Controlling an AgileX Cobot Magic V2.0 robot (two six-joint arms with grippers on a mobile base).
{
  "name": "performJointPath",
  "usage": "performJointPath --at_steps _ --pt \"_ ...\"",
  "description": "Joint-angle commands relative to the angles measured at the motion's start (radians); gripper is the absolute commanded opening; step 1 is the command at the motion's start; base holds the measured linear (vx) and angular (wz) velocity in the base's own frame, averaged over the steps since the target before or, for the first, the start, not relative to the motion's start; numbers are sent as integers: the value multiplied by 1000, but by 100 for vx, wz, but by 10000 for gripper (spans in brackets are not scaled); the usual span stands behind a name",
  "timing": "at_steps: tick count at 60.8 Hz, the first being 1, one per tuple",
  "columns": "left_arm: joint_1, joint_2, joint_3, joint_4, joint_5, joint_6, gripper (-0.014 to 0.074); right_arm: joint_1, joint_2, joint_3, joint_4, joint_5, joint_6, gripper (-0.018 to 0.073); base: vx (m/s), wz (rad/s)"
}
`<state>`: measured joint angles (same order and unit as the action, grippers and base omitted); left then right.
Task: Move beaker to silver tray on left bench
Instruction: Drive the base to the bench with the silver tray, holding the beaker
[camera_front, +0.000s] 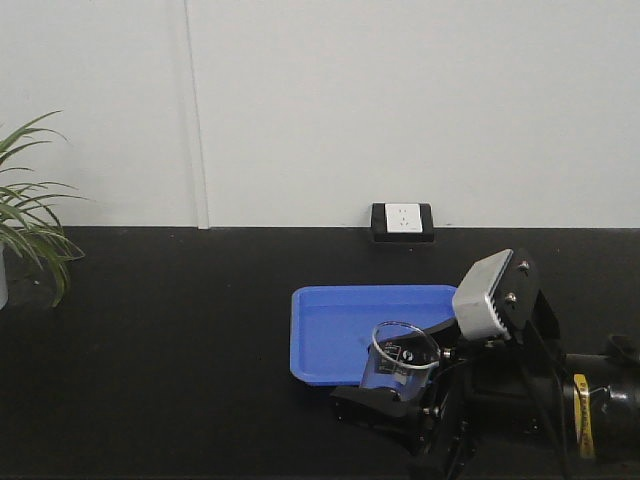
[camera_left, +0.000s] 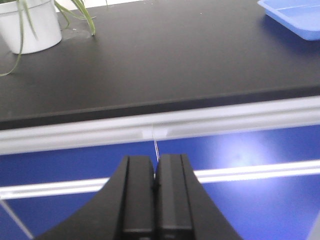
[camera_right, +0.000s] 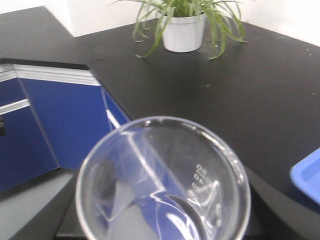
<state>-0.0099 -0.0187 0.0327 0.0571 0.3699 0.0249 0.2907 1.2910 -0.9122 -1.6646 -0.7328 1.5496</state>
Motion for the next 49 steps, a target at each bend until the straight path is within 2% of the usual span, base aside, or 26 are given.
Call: performJointPath --at_steps 1,49 --pt "-5 -6 20 -3 -75 -1 1 -3 -30 -27 49 -10 0 -14 -36 0" --pt "-5 -6 20 -3 -75 -1 1 -3 -30 -27 49 -11 0 -13 -36 3"
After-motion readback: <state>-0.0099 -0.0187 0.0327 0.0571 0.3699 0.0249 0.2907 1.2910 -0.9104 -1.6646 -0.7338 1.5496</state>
